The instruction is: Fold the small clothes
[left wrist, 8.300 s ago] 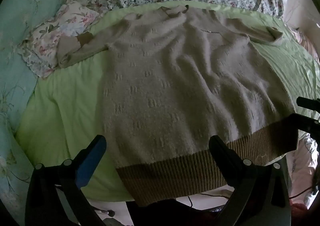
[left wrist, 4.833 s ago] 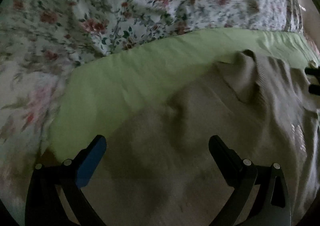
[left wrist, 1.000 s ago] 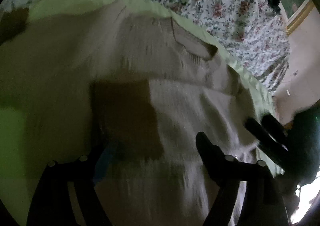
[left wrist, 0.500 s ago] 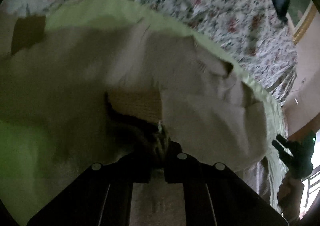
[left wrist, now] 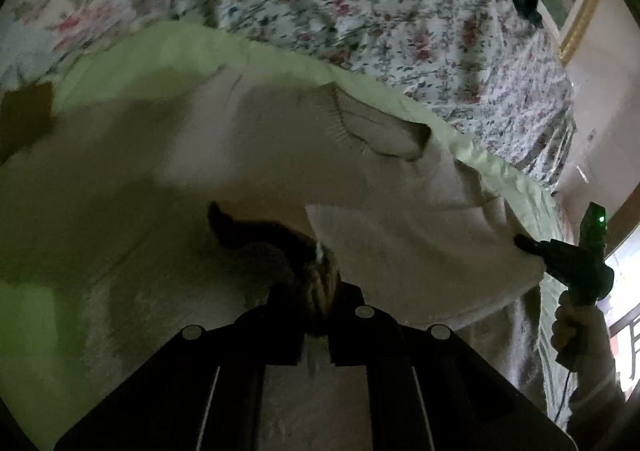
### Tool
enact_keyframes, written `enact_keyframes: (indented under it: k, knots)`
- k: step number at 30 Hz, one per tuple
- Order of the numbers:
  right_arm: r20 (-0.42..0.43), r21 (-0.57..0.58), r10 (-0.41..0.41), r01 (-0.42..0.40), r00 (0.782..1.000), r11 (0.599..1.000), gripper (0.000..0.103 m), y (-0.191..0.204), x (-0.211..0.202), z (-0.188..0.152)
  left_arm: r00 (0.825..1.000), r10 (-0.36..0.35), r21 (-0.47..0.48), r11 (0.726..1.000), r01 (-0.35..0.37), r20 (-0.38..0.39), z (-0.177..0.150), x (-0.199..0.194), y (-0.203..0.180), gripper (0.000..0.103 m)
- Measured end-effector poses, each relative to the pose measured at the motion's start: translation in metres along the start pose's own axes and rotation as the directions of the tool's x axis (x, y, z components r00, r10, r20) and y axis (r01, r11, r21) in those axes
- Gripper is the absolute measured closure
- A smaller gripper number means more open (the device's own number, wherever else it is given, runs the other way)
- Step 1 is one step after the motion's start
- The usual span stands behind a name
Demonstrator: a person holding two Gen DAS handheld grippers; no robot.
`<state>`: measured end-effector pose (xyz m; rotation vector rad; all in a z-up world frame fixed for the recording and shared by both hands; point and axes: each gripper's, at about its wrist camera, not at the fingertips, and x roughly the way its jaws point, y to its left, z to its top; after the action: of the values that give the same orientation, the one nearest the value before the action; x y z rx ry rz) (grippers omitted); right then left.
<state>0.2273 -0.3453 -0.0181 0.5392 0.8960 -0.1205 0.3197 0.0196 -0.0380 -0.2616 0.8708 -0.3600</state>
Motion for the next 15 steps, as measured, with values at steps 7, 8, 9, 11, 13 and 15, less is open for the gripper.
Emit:
enact_keyframes:
  k: [7, 8, 9, 11, 13, 15]
  knots:
    - [0.034, 0.020, -0.138, 0.137, 0.990, 0.990, 0.083, -0.009, -0.005, -0.009, 1.000, 0.008, 0.020, 1.000, -0.008, -0.024, -0.004, 0.007, 0.002, 0.096]
    - [0.072, 0.022, -0.126, 0.124, 0.989, 0.992, 0.082, 0.001, -0.016, -0.011, 1.000, 0.006, 0.021, 1.000, -0.006, -0.023, -0.004, 0.006, 0.002, 0.096]
    - [0.099, -0.003, -0.089, 0.090, 0.991, 0.996, 0.082, 0.015, -0.029, -0.013, 1.000, 0.007, 0.023, 1.000, -0.006, -0.024, -0.004, 0.006, 0.002, 0.096]
    - [0.070, -0.107, -0.022, 0.029, 0.997, 0.994, 0.080, 0.047, -0.039, -0.014, 1.000, 0.014, 0.027, 1.000, -0.014, -0.026, -0.005, 0.005, 0.002, 0.096]
    - [0.011, -0.132, -0.031, 0.032, 0.999, 0.991, 0.079, 0.058, -0.031, -0.017, 1.000, 0.021, 0.022, 1.000, -0.021, -0.020, -0.006, 0.002, 0.007, 0.096]
    - [-0.010, -0.122, -0.136, 0.133, 0.991, 0.984, 0.078, 0.053, -0.025, -0.018, 0.999, 0.021, 0.013, 1.000, -0.020, -0.024, -0.009, -0.001, 0.013, 0.095]
